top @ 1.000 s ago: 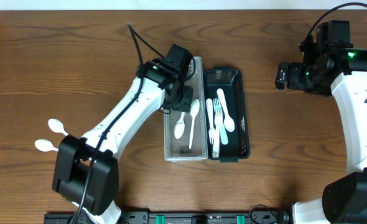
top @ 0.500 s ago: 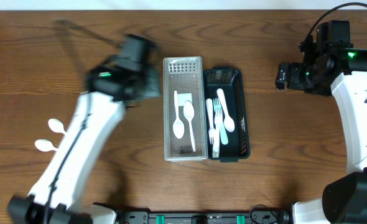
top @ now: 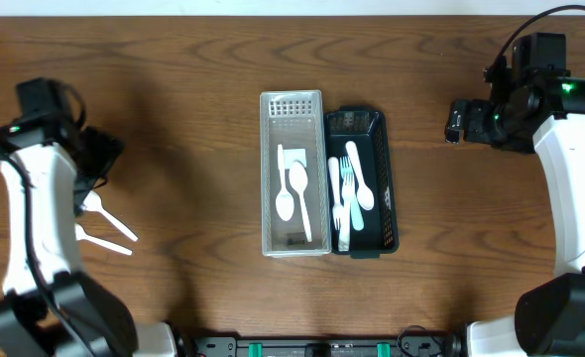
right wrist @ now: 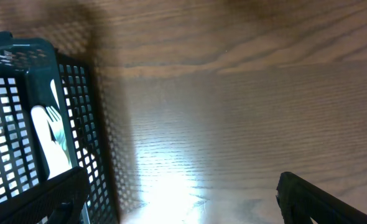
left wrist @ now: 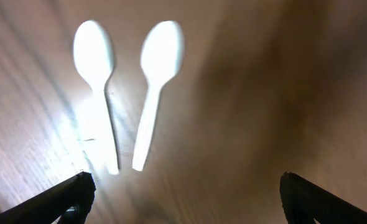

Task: Pack container
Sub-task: 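Move left gripper left over the remaining spoons, then lower left gripper and close it on a white spoon, then carry the spoon right and release it into the clear basket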

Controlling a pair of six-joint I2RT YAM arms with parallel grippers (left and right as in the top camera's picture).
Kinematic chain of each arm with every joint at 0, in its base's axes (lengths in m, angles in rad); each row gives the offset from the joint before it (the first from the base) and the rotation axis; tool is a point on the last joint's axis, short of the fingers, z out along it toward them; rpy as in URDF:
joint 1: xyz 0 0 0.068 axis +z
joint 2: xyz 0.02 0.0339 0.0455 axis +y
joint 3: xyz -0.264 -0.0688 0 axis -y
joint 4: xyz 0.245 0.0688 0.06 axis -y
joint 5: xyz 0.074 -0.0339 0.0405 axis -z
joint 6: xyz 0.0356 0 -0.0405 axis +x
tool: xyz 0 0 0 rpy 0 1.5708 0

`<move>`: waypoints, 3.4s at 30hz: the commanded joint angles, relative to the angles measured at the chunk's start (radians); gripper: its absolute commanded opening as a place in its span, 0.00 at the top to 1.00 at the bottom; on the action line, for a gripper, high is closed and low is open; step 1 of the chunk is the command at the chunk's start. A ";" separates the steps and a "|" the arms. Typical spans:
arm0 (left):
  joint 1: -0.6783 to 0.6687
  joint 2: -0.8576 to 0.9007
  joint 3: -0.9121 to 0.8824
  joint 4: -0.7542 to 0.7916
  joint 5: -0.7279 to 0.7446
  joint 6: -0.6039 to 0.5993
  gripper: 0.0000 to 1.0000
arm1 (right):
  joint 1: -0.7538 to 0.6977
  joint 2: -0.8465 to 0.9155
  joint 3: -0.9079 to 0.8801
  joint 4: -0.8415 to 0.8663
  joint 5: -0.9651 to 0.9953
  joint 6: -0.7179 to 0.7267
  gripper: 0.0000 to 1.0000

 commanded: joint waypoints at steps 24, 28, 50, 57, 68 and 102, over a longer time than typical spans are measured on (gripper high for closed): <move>0.121 0.409 -0.010 0.169 0.116 0.290 0.02 | -0.010 0.006 -0.006 -0.005 0.001 -0.013 0.01; 0.121 0.424 -0.014 0.185 0.136 0.305 0.02 | -0.010 0.006 -0.006 -0.008 0.001 -0.013 0.01; 0.121 0.424 -0.087 0.187 0.153 0.321 0.50 | -0.011 0.006 -0.006 -0.010 0.001 -0.013 0.01; 0.121 0.424 -0.087 0.183 0.153 0.321 0.82 | -0.011 0.006 -0.006 -0.012 0.001 -0.013 0.01; 0.121 0.423 -0.083 0.186 0.153 0.321 0.94 | -0.011 0.006 -0.006 -0.011 0.001 -0.013 0.01; -0.853 -0.021 -0.041 0.180 0.227 0.348 0.94 | -0.011 0.006 -0.006 0.014 0.000 -0.013 0.01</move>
